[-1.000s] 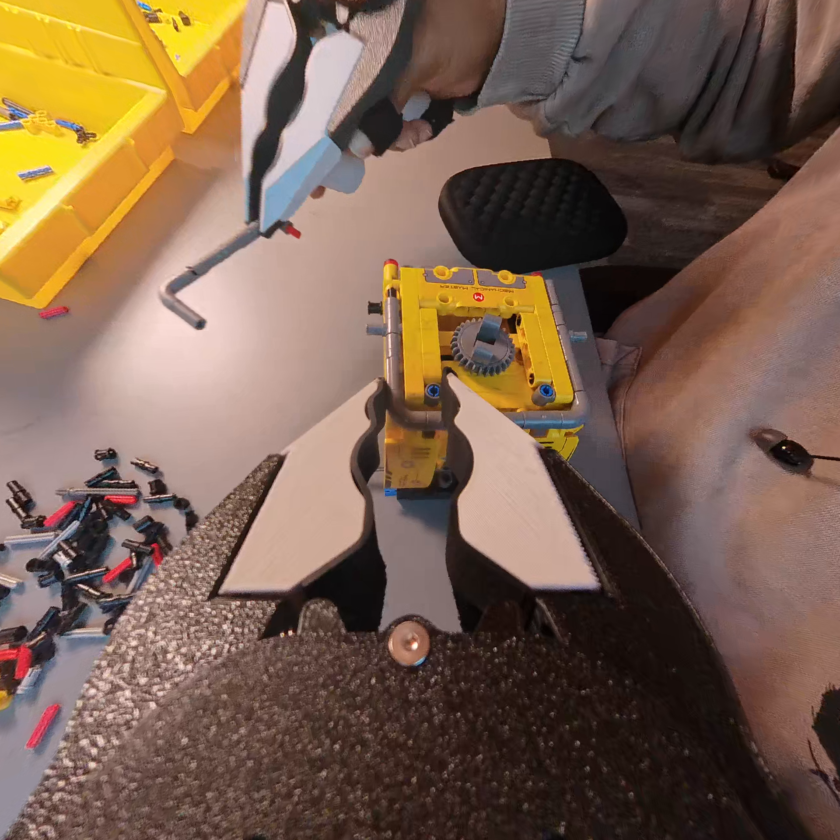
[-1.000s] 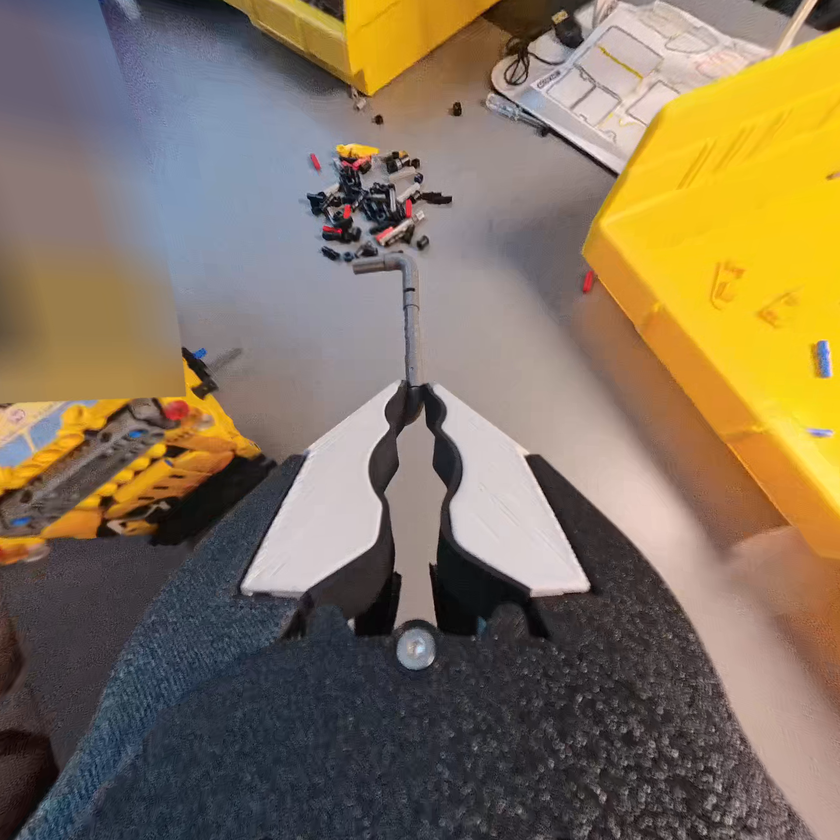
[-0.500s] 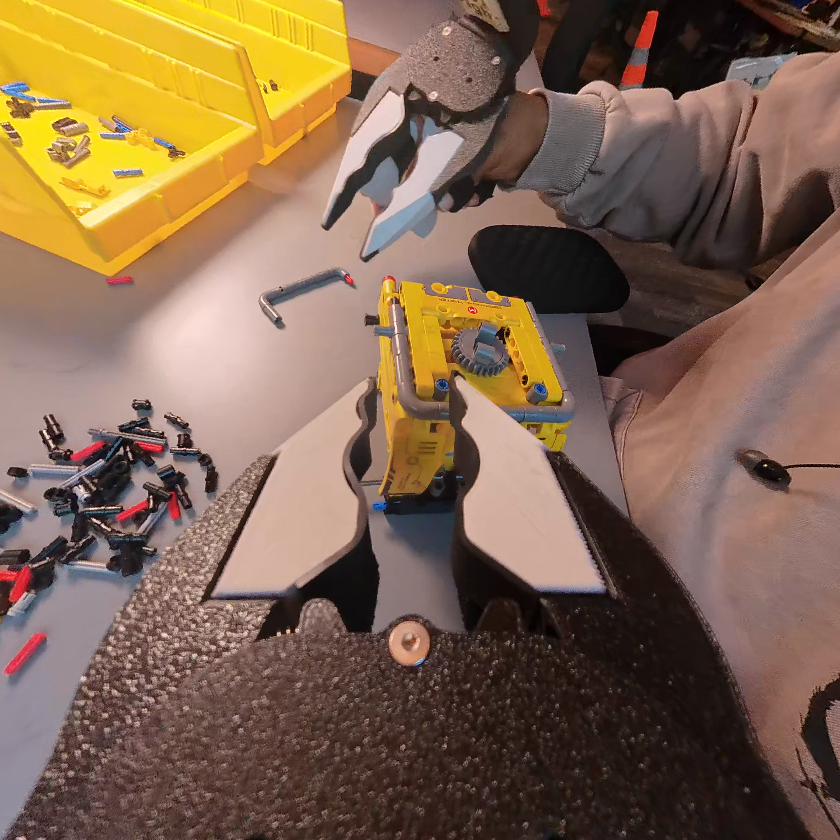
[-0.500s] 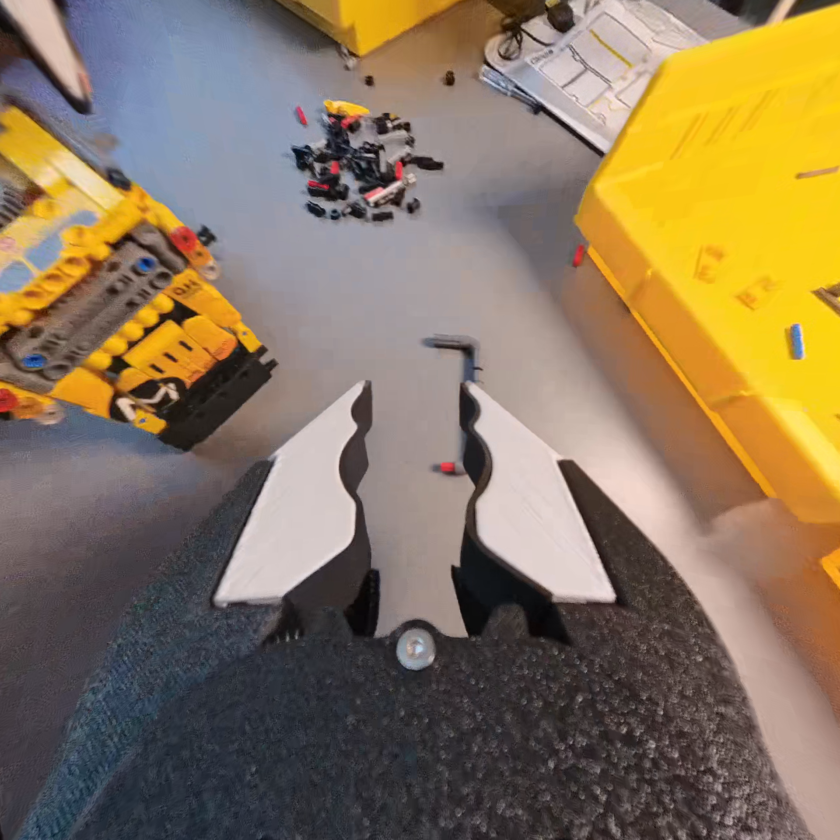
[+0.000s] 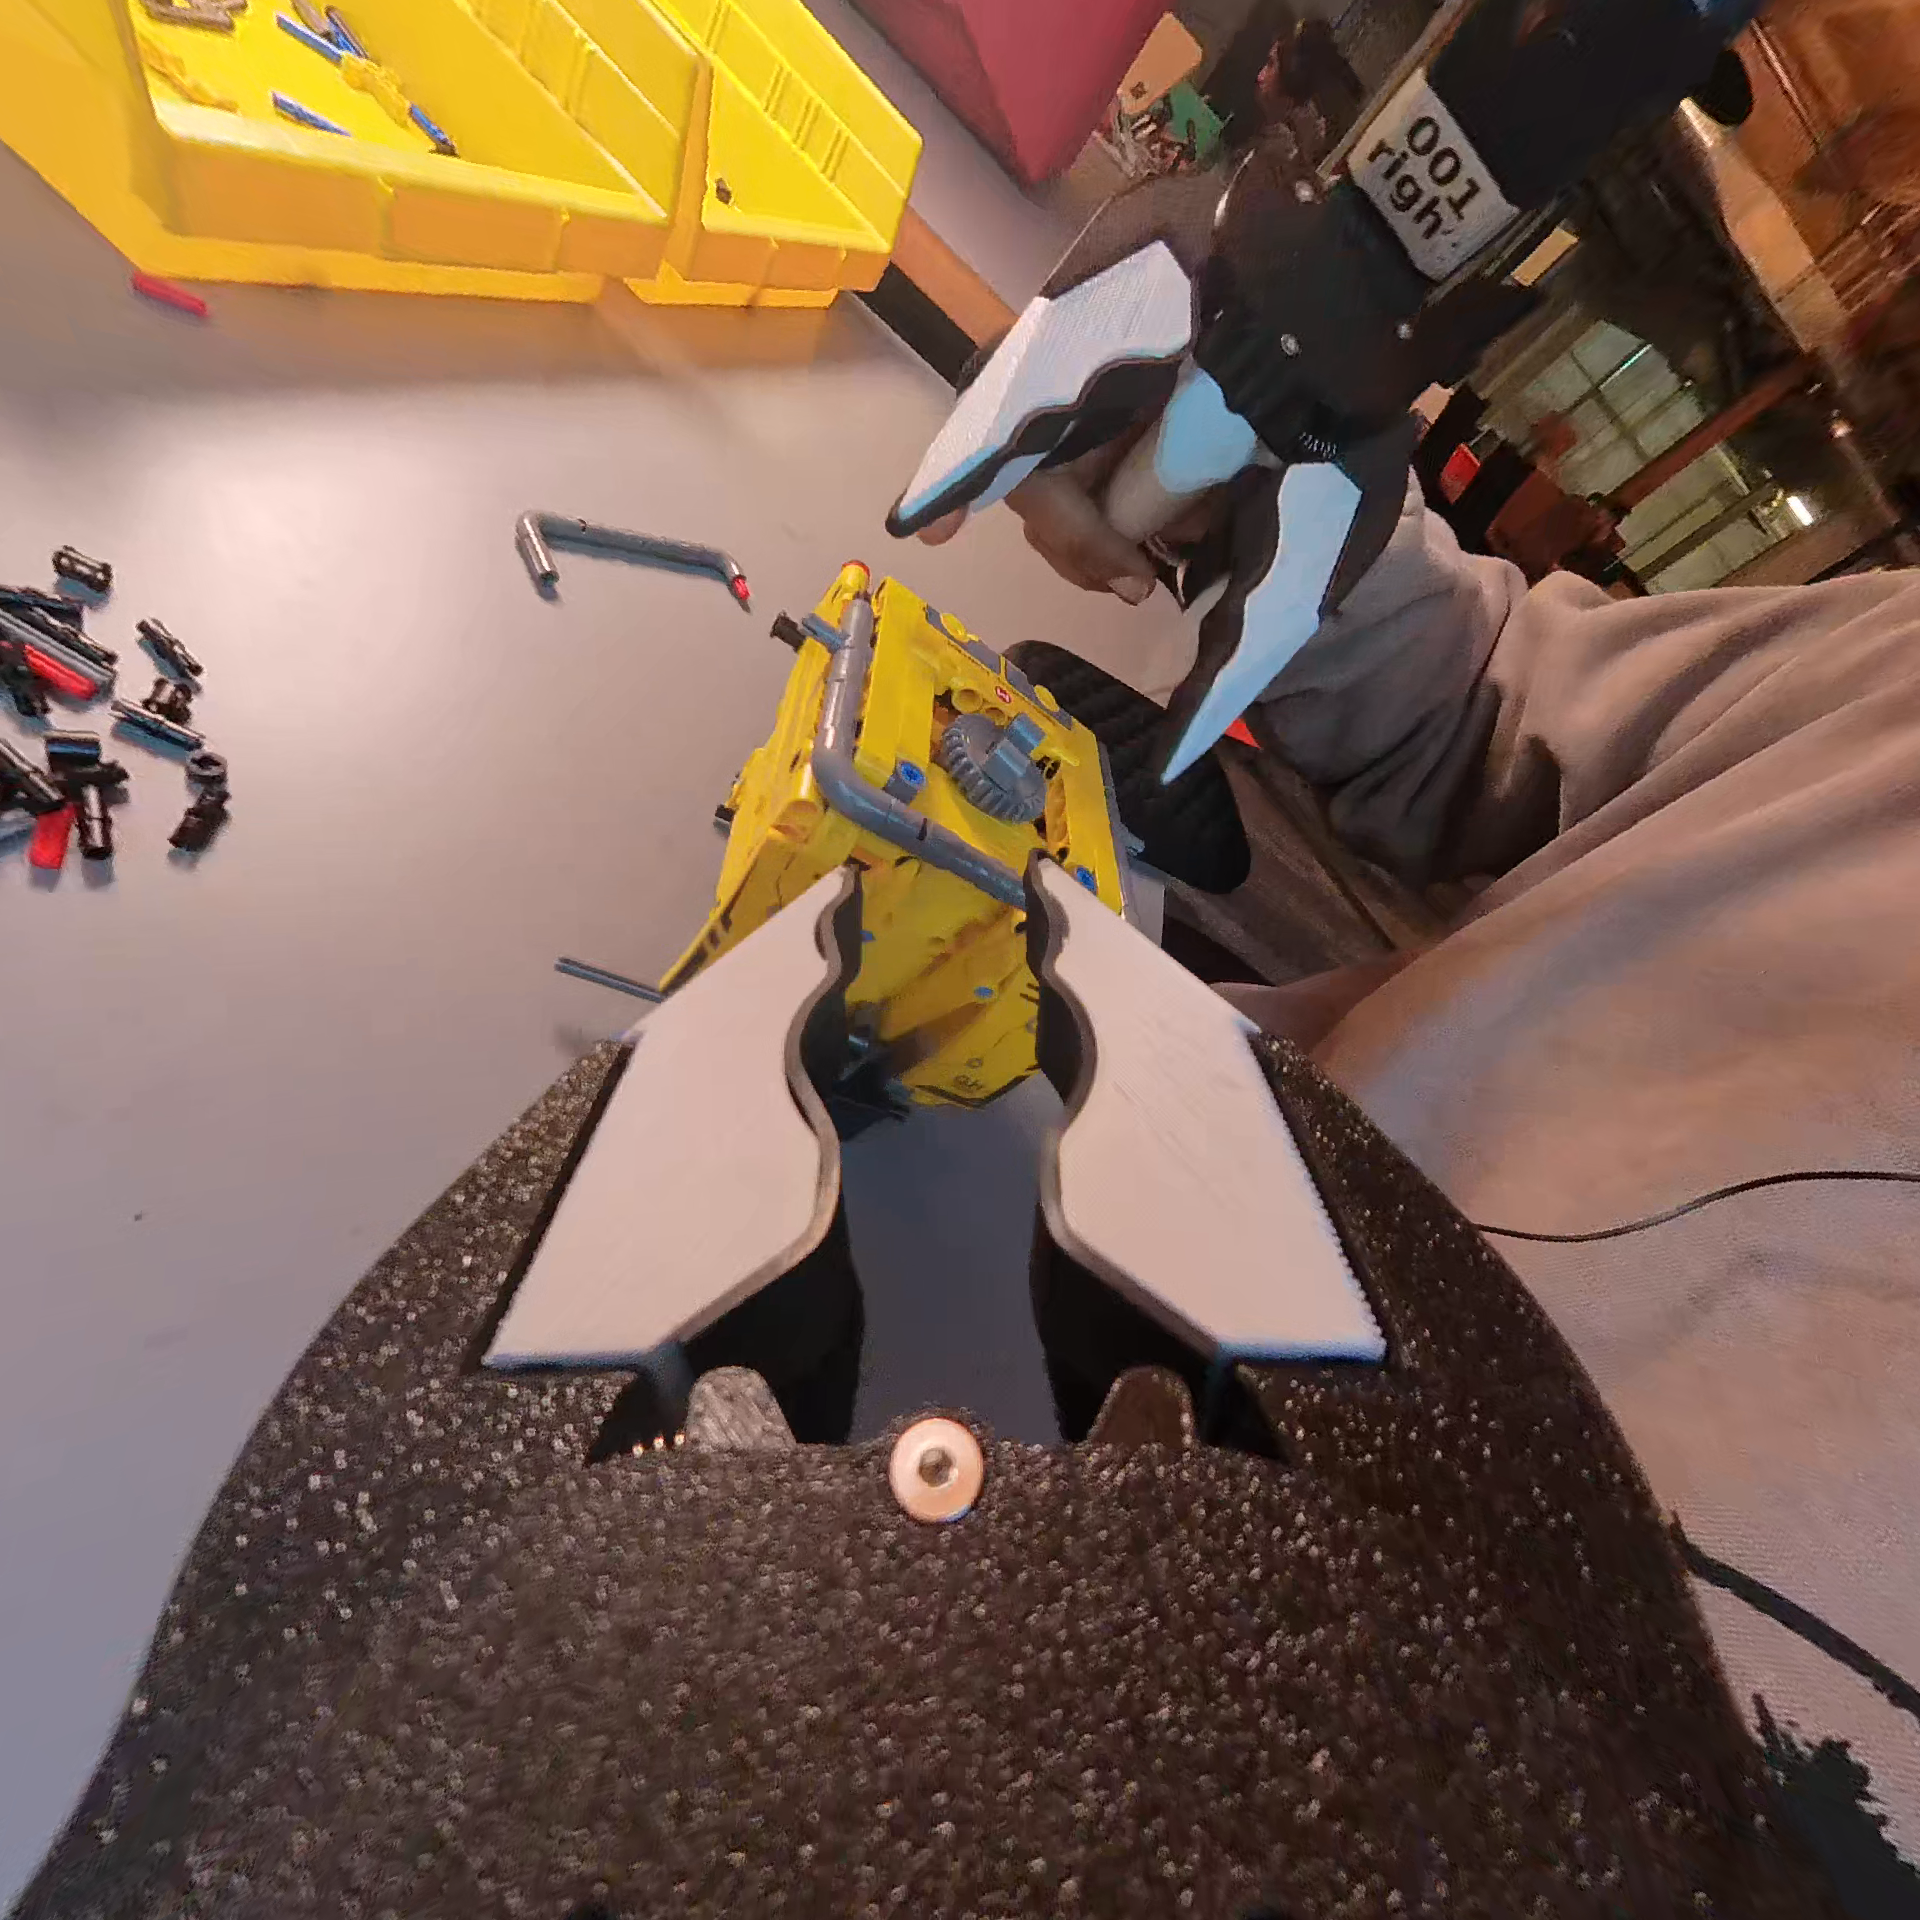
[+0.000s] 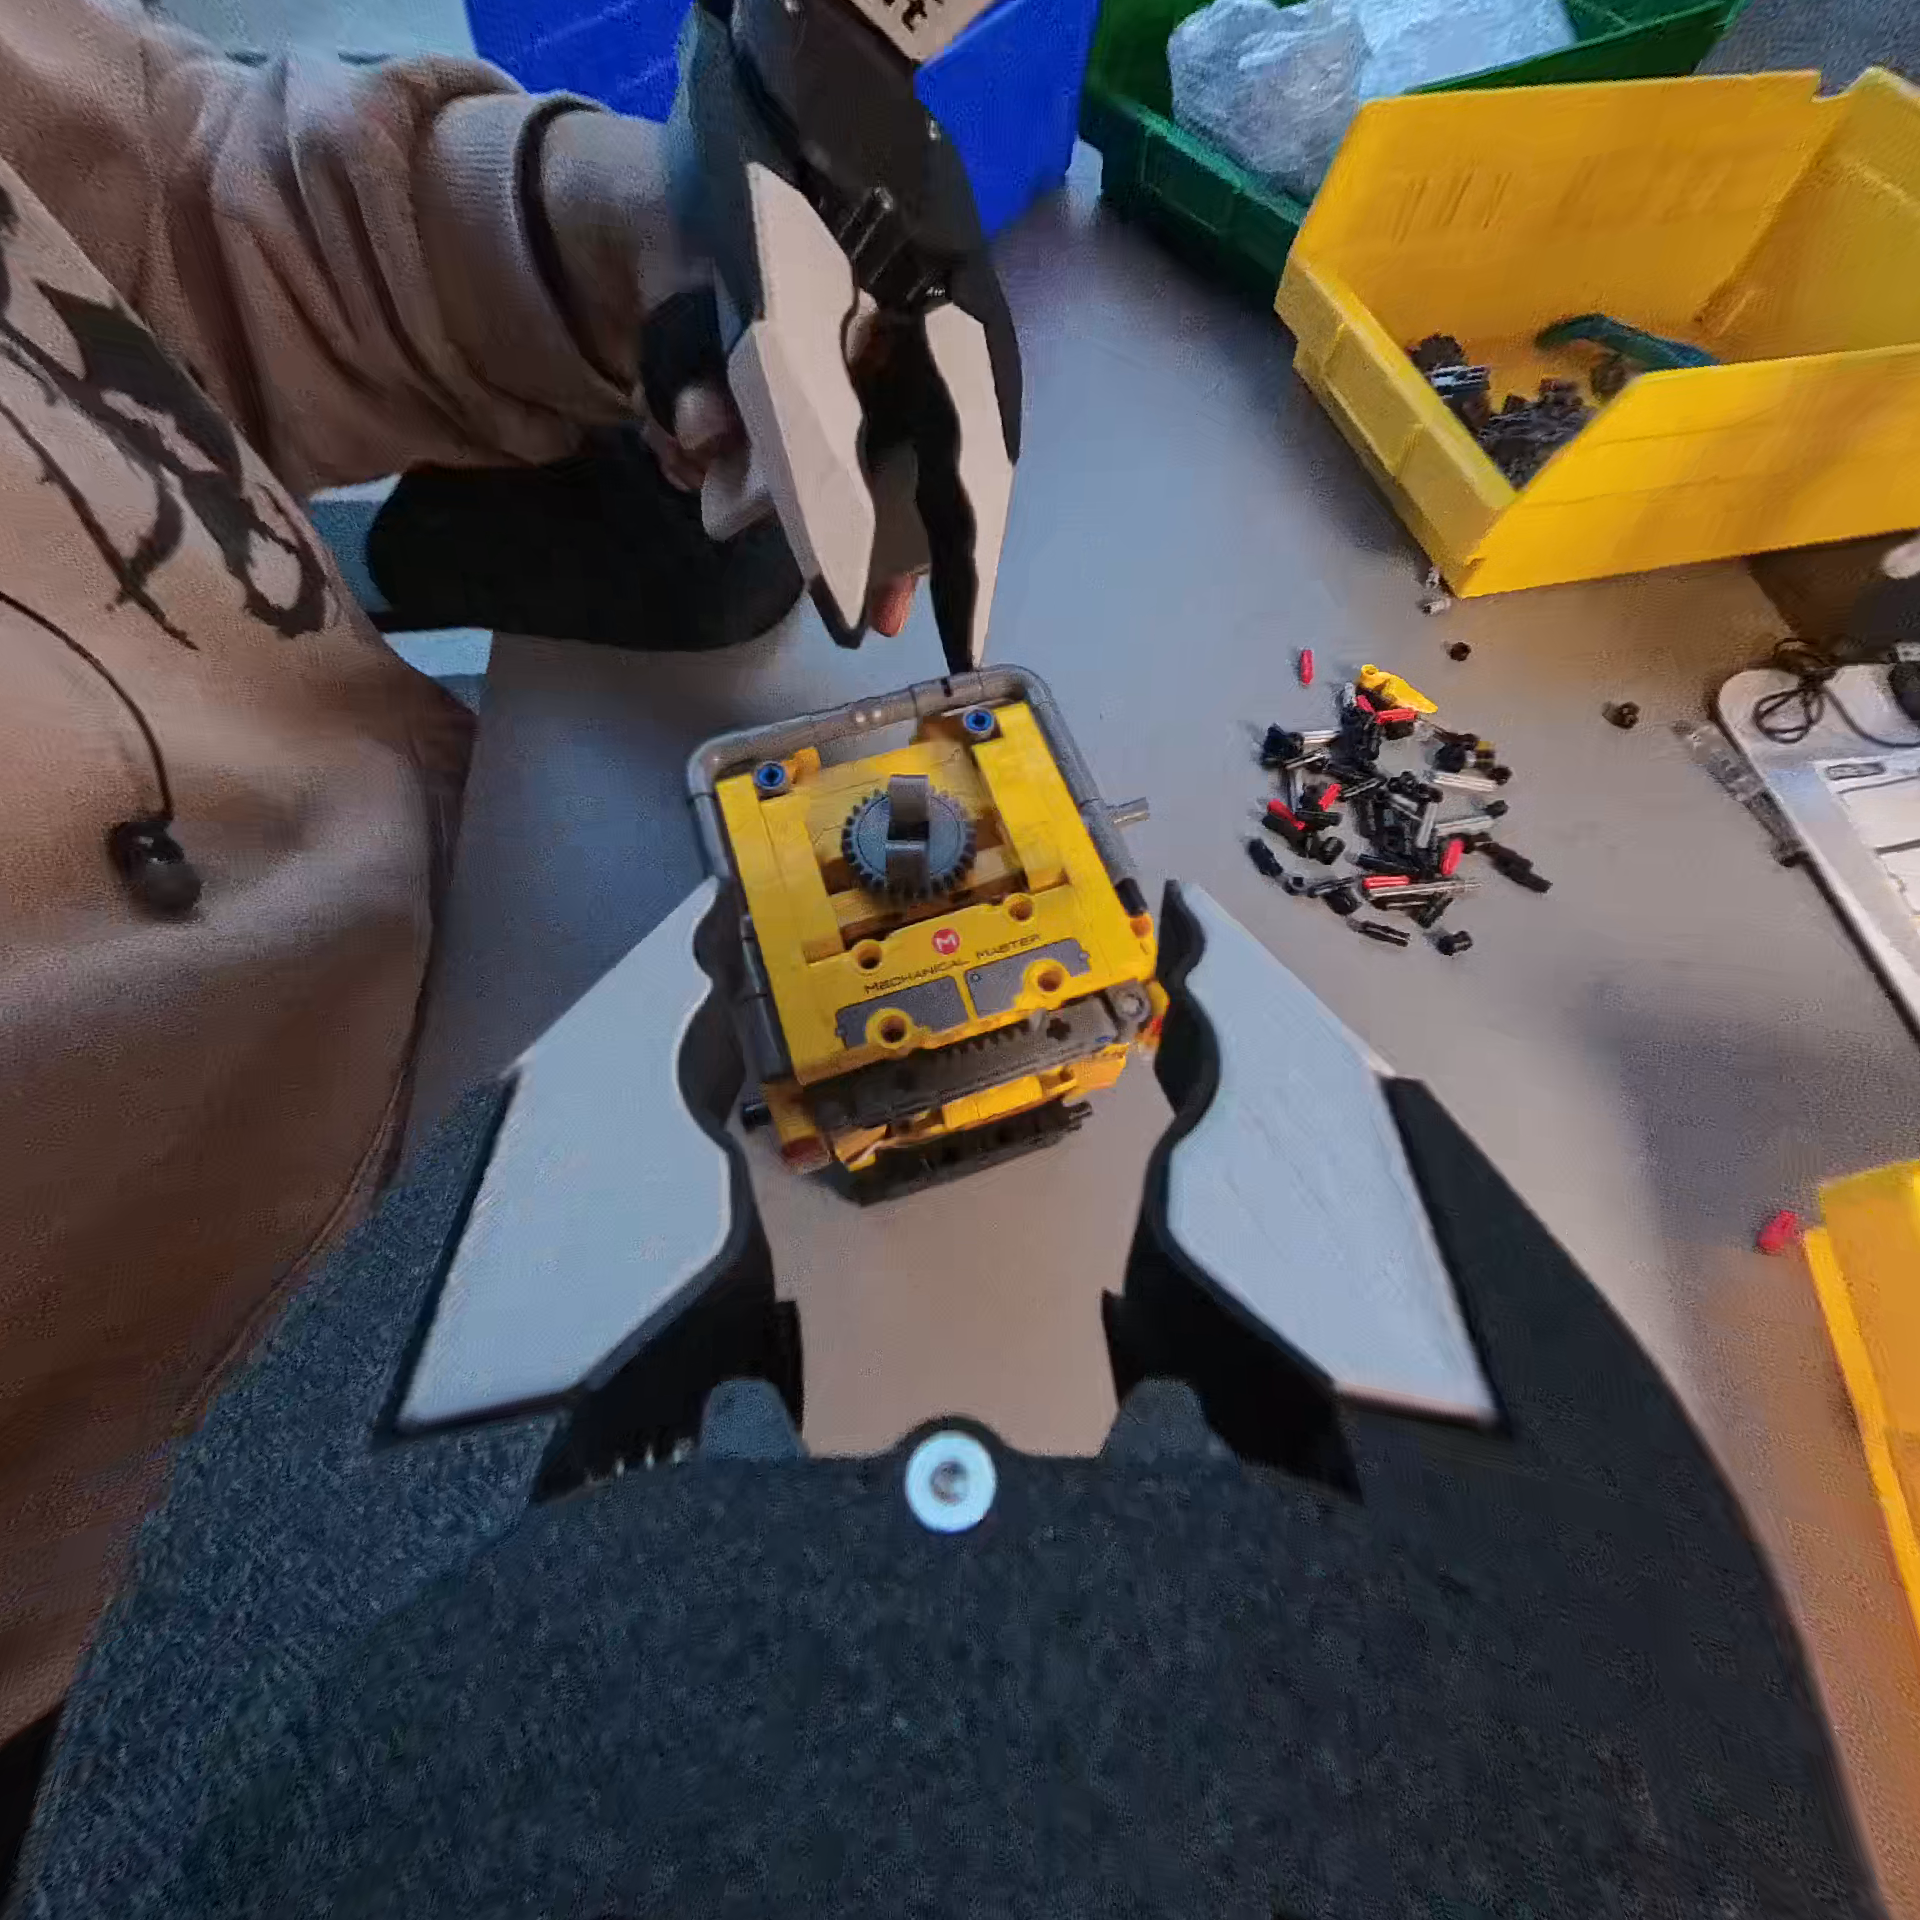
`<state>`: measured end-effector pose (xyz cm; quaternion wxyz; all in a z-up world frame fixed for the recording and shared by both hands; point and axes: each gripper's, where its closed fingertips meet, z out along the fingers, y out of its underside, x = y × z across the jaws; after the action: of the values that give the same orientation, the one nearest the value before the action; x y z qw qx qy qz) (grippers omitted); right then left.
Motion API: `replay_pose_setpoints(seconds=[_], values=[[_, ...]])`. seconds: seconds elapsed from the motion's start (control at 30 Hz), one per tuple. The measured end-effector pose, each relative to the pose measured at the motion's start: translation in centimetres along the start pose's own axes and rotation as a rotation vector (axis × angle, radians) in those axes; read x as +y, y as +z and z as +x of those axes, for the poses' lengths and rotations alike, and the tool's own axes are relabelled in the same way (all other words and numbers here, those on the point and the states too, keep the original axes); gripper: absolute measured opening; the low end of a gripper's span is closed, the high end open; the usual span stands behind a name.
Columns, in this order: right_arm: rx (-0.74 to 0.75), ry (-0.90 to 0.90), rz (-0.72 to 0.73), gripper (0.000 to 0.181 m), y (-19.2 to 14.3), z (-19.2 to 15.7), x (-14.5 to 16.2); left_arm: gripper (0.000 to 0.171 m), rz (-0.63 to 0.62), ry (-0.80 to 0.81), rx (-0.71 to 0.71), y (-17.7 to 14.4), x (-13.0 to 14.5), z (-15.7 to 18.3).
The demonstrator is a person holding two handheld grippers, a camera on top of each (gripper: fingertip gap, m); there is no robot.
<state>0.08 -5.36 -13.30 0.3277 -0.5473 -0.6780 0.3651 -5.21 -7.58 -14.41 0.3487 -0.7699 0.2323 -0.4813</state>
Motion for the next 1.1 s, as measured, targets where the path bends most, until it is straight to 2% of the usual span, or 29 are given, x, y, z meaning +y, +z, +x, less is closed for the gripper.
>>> replay_pose_setpoints(seconds=[0.13,0.23,0.37,0.53,0.63,0.67,0.73,0.8,0.9,1.1], values=[[-0.005,-0.18,-0.17,0.113,1.0,-0.6,1.6,0.031,-0.029,-0.044,0.033,0.7,0.5,1.2],[-0.007,-0.272,-0.273,0.124,2.1,-0.3,2.6,0.026,-0.038,-0.083,0.038,1.2,0.2,0.9],[-0.044,-0.281,-0.372,0.116,3.7,0.1,4.3,0.021,-0.067,-0.156,0.044,1.9,-0.2,0.4],[-0.003,-0.208,-0.322,0.111,4.3,0.7,3.7,0.025,-0.126,-0.223,-0.003,1.8,-0.6,-0.2],[0.088,-0.163,-0.323,0.111,5.1,1.4,3.2,0.041,-0.24,-0.216,-0.052,2.6,0.5,-1.0],[0.108,-0.155,-0.342,0.111,5.1,1.6,3.3,0.04,-0.245,-0.222,-0.065,2.6,0.1,-1.3],[0.141,-0.152,-0.339,0.111,5.2,2.2,3.3,0.016,-0.243,-0.175,-0.104,2.2,-1.1,-2.2],[0.157,-0.12,-0.329,0.111,5.1,2.6,3.3,0.016,-0.256,-0.25,-0.053,2.0,-1.6,-2.2],[0.184,-0.123,-0.327,0.111,5.2,2.5,3.2,0.014,-0.305,-0.269,-0.039,2.4,-1.2,-2.5],[0.188,-0.118,-0.284,0.11,4.8,2.9,3.3,0.009,-0.272,-0.292,0.04,2.4,-1.4,-2.4]])
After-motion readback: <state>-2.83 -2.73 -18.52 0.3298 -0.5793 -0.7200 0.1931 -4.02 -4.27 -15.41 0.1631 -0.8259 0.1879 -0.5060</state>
